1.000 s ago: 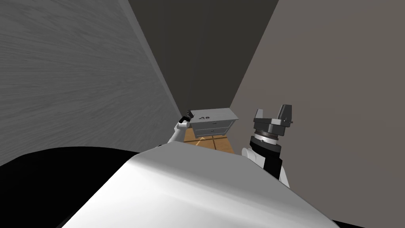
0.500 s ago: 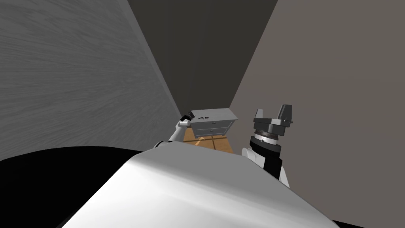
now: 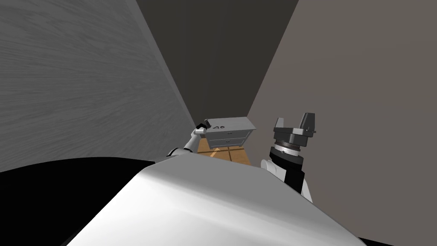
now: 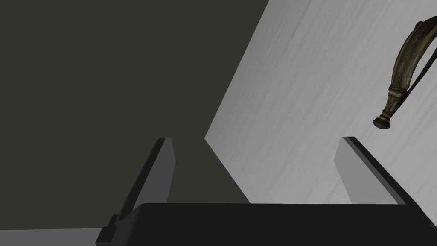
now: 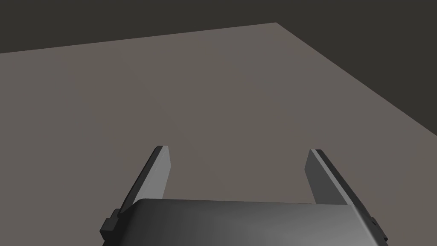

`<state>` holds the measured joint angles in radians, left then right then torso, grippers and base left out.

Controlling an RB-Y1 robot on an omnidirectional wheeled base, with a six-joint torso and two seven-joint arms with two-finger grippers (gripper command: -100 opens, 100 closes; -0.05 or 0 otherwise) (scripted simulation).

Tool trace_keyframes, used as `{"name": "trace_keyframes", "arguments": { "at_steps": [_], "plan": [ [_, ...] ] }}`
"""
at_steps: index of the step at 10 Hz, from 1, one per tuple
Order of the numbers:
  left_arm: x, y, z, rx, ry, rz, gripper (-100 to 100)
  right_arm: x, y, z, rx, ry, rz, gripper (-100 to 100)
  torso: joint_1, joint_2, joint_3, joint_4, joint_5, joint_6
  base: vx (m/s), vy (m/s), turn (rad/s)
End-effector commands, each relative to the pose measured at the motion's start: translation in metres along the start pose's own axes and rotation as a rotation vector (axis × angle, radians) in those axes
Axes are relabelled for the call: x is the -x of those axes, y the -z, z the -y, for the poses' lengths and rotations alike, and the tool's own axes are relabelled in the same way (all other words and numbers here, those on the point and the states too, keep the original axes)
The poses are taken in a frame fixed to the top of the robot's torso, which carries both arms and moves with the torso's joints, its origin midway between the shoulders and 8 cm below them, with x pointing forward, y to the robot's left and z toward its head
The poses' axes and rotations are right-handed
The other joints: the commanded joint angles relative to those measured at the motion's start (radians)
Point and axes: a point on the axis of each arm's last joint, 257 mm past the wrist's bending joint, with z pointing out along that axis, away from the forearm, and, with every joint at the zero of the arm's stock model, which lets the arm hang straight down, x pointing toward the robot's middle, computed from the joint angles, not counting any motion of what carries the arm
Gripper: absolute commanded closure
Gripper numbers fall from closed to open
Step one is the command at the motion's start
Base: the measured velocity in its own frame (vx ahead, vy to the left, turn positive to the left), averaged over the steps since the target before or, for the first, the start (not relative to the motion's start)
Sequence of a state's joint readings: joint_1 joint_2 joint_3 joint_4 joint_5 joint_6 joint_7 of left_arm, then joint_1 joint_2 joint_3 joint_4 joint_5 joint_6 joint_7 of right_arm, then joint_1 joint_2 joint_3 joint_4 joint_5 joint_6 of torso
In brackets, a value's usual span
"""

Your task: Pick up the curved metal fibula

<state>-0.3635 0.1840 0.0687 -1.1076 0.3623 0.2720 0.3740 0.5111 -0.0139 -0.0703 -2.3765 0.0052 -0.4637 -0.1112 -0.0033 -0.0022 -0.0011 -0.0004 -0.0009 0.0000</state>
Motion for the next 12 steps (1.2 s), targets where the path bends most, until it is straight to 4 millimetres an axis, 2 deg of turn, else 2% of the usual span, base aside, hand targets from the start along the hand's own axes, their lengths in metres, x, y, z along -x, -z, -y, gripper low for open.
{"name": "trace_keyframes", "arguments": {
  "at_steps": [1,9,12],
  "plan": [
    [0.007,-0.003,-0.009,0.029,0.008,0.017,-100,0.0,0.0,0.0,0.0,0.0,0.0,0,0.0,0.0,0.0,0.0,0.0,0.0,0.02,-0.038,0.005],
    [0.022,-0.019,-0.04,0.161,0.038,0.087,-100,0.0,0.0,0.0,0.0,0.0,0.0,0,0.001,0.0,0.0,0.0,0.0,0.0,0.024,-0.037,0.003],
    [0.035,-0.022,-0.062,0.243,0.047,0.138,-100,0.0,0.0,0.0,0.0,0.0,0.0,0,0.0,-0.001,-0.001,0.0,0.0,0.0,0.047,-0.047,-0.005]
  ]
}}
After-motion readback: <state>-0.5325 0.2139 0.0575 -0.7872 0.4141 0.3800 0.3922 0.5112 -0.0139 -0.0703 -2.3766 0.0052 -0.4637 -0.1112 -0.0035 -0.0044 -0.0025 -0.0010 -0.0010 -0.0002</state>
